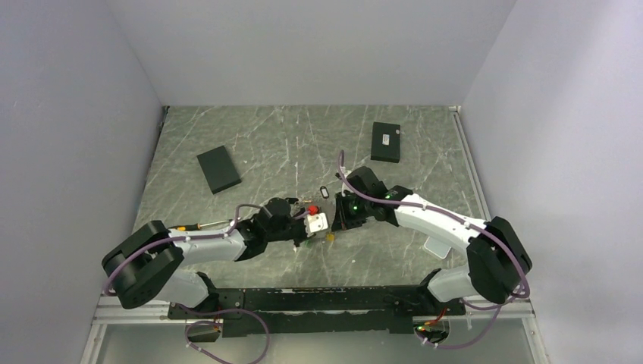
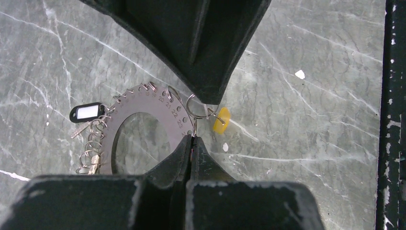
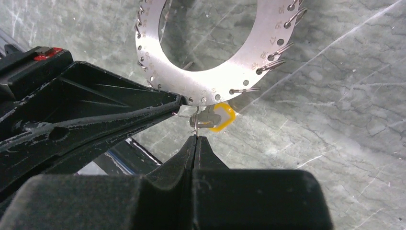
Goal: Put the keys on the keyring
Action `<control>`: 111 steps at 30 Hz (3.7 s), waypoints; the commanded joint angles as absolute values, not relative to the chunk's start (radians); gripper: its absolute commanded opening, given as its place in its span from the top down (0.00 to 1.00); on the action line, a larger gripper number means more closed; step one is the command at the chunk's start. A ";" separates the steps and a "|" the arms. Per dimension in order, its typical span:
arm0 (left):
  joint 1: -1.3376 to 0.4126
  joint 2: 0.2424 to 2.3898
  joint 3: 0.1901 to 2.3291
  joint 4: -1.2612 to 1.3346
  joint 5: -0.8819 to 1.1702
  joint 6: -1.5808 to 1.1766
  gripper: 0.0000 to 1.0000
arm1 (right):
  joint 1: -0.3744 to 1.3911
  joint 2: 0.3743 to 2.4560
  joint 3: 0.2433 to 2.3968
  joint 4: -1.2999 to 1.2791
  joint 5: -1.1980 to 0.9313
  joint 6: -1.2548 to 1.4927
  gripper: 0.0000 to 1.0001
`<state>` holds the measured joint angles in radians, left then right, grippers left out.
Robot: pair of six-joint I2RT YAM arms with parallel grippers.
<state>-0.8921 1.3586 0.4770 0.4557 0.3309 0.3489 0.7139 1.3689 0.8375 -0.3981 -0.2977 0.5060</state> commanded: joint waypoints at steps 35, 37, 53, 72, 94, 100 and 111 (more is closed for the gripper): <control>-0.912 1.398 0.509 0.509 0.299 0.357 1.00 | 0.719 1.425 0.911 -0.400 -0.294 0.502 1.00; -0.912 1.397 0.509 0.504 0.293 0.361 1.00 | 0.723 1.427 0.912 -0.400 -0.296 0.501 1.00; -0.912 1.392 0.495 0.517 0.297 0.349 1.00 | 0.732 1.433 0.914 -0.398 -0.291 0.501 1.00; -0.912 1.394 0.489 0.546 0.249 0.333 1.00 | 0.751 1.439 0.917 -0.406 -0.321 0.506 1.00; -0.912 1.323 0.449 0.579 0.245 0.314 1.00 | 0.778 1.270 0.777 -0.234 -0.159 0.522 1.00; -0.915 1.267 0.448 0.573 0.243 0.314 1.00 | 0.782 1.034 0.584 0.091 -0.110 0.456 1.00; -0.915 1.126 0.492 0.484 0.259 0.362 1.00 | 0.792 0.813 0.244 0.690 -0.220 0.374 1.00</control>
